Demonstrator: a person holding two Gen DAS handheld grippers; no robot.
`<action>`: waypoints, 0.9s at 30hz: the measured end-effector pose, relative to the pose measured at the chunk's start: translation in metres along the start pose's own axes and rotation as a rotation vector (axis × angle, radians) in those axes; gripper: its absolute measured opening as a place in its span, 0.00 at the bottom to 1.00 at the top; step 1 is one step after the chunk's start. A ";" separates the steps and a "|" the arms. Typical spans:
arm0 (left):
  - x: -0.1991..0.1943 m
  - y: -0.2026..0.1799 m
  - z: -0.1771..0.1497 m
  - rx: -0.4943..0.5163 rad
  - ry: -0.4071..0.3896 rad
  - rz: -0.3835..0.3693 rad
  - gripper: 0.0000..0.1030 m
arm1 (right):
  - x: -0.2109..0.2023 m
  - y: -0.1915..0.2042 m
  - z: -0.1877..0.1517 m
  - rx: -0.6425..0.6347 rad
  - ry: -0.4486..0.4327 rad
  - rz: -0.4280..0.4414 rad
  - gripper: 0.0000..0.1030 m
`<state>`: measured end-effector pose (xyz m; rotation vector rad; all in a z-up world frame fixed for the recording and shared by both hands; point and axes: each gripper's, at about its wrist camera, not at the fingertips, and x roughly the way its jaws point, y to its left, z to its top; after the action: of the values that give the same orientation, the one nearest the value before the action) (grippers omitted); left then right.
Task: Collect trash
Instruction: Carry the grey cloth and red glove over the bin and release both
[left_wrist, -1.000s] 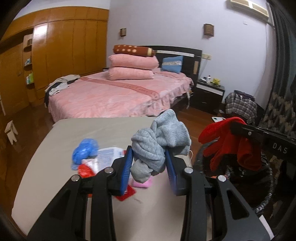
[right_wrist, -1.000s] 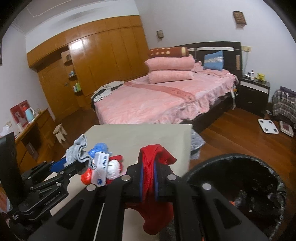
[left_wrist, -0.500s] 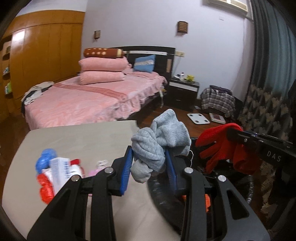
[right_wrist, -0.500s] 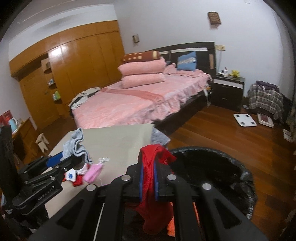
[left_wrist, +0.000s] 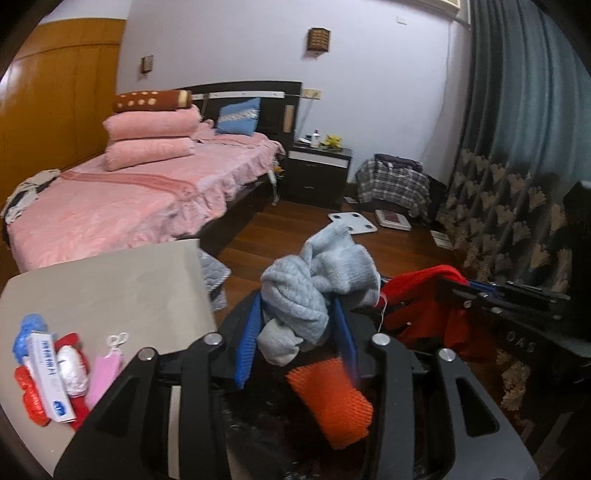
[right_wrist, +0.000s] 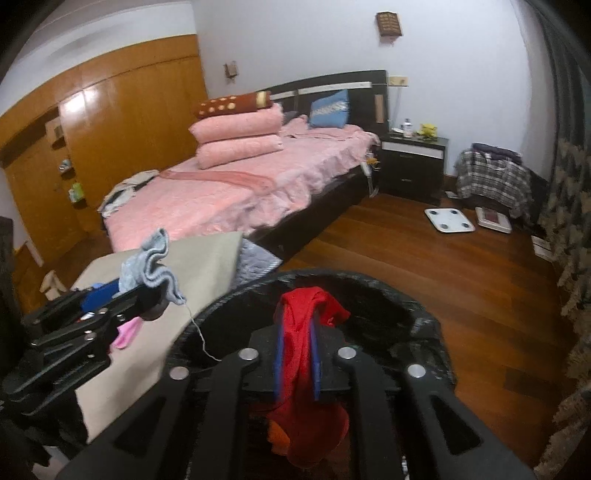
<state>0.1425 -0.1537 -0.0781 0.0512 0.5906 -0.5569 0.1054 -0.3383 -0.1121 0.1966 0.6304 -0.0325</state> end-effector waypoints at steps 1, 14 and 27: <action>0.001 -0.001 0.000 0.000 -0.001 -0.010 0.60 | 0.002 -0.003 -0.001 0.000 0.008 -0.004 0.30; -0.029 0.027 -0.004 -0.020 -0.038 0.079 0.86 | -0.012 -0.005 -0.017 -0.009 -0.025 -0.050 0.94; -0.093 0.119 -0.026 -0.087 -0.072 0.332 0.88 | 0.006 0.081 -0.004 -0.047 -0.051 0.086 0.94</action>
<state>0.1264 -0.0023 -0.0625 0.0455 0.5221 -0.2091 0.1152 -0.2576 -0.1050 0.1764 0.5706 0.0605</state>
